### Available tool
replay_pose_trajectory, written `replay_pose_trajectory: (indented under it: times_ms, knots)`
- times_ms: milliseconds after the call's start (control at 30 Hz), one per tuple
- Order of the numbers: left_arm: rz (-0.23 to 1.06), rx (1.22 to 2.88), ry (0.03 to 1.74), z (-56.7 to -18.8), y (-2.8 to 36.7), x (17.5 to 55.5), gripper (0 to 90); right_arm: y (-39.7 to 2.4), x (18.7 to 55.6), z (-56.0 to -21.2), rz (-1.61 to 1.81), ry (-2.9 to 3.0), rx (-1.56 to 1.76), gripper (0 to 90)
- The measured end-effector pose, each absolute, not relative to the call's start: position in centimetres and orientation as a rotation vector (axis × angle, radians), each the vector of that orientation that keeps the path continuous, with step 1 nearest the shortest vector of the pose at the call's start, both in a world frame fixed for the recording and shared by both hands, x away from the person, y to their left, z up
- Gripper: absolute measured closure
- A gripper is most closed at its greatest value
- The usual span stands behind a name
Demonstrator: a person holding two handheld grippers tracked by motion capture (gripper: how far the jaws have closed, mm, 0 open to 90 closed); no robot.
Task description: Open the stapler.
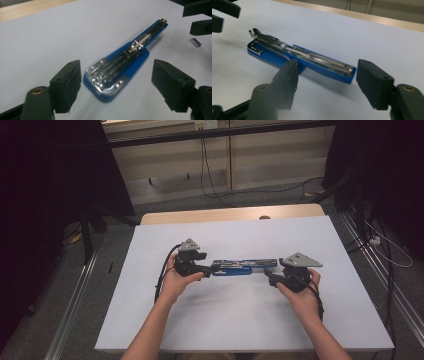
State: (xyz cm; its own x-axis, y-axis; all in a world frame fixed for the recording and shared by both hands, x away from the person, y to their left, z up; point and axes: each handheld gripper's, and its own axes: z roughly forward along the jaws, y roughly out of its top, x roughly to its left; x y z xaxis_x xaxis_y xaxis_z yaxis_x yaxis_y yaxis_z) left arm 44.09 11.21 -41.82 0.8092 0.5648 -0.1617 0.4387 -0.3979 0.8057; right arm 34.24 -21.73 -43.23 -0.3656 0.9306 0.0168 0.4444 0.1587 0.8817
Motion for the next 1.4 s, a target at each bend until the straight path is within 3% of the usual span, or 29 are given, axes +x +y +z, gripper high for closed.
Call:
replay_pose_trajectory:
  times_ms: [267, 733, 1033, 1400]
  knots:
    - [0.188, 2.035, 0.756, -41.4, 13.0, 42.6, 11.5, -23.6, 32.7, -43.2, 1.117, 1.879, 1.323, 15.9]
    - [0.206, 2.008, 0.701, -42.0, 15.0, 39.6, 6.0, -25.5, 30.7, -44.8, 1.033, 1.907, 1.391, 13.2]
    - [0.22, 1.968, 0.724, -41.9, 15.9, 39.7, 6.0, -26.0, 29.4, -45.8, 0.979, 1.96, 1.433, 23.5]
    - [0.227, 1.971, 0.731, -41.9, 16.3, 39.7, 6.0, -25.9, 29.1, -45.9, 0.93, 1.97, 1.423, 48.8]
